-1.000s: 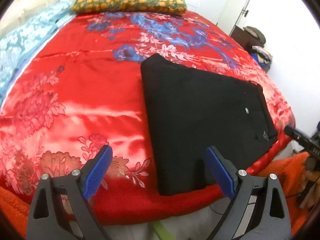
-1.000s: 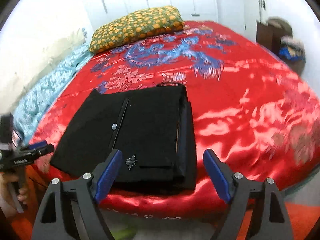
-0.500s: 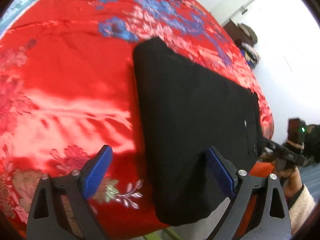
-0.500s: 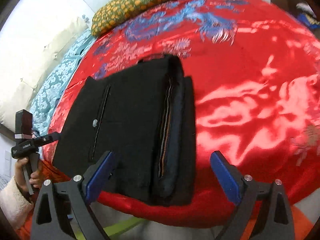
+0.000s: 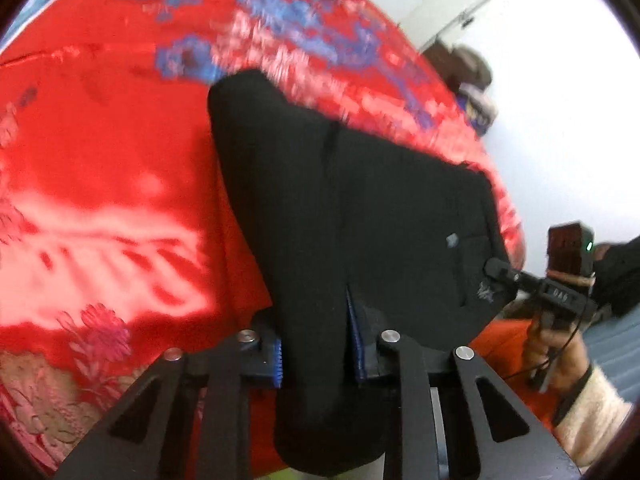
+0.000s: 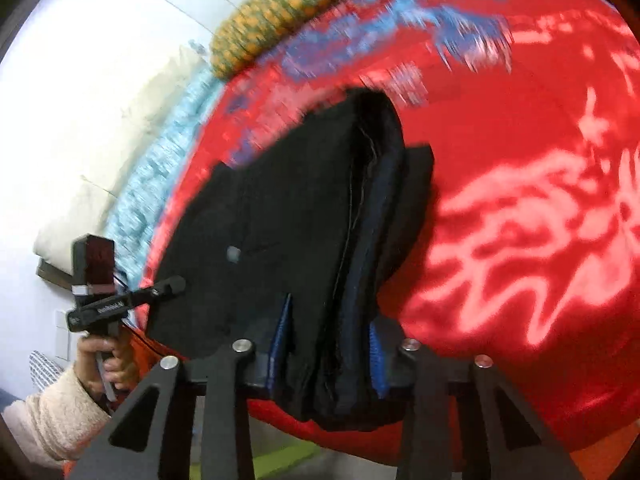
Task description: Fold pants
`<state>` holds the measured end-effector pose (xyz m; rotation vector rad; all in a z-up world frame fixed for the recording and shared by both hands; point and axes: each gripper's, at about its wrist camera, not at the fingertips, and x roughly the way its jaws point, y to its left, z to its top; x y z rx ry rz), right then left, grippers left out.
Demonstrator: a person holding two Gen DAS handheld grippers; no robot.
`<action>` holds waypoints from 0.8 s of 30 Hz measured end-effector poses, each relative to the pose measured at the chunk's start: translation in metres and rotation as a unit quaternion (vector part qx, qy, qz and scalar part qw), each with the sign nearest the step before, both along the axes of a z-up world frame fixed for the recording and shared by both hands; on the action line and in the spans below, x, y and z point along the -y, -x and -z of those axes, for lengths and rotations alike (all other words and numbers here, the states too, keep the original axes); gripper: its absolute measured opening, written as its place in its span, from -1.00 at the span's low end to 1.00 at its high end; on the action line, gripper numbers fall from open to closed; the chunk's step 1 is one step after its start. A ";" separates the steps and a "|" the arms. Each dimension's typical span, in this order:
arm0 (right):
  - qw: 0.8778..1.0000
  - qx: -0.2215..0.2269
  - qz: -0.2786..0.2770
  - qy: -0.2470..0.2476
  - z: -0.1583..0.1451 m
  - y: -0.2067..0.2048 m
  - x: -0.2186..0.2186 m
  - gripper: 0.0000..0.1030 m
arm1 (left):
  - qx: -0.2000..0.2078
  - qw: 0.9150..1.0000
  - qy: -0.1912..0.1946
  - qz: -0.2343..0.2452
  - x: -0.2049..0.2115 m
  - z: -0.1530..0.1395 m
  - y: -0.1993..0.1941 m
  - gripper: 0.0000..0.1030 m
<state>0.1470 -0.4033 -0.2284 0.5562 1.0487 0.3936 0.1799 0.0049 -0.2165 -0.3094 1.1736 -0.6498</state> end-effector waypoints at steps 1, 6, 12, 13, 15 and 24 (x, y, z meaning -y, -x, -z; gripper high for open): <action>1.000 0.020 0.001 -0.012 -0.010 -0.003 -0.002 -0.40 | 0.010 1.000 0.013 -0.011 -0.006 -0.010 -0.004 -0.53; 0.997 0.079 -0.019 -0.006 -0.048 -0.044 -0.031 -0.40 | 0.081 0.996 0.005 -0.048 -0.029 -0.051 -0.033 -0.51; 0.993 0.073 0.020 0.096 -0.050 -0.095 -0.062 0.89 | 0.129 0.969 -0.173 -0.123 -0.049 -0.053 -0.052 0.13; 0.988 0.077 0.032 0.132 -0.053 -0.092 -0.065 1.00 | 0.143 0.963 -0.192 -0.127 -0.053 -0.056 -0.044 0.35; 0.980 0.093 0.040 0.169 -0.062 -0.079 -0.068 1.00 | 0.181 0.946 -0.228 -0.140 -0.059 -0.067 -0.021 0.69; 0.941 0.155 0.053 0.297 -0.136 0.014 -0.114 1.00 | 0.207 0.925 -0.256 -0.191 -0.049 -0.137 0.058 0.92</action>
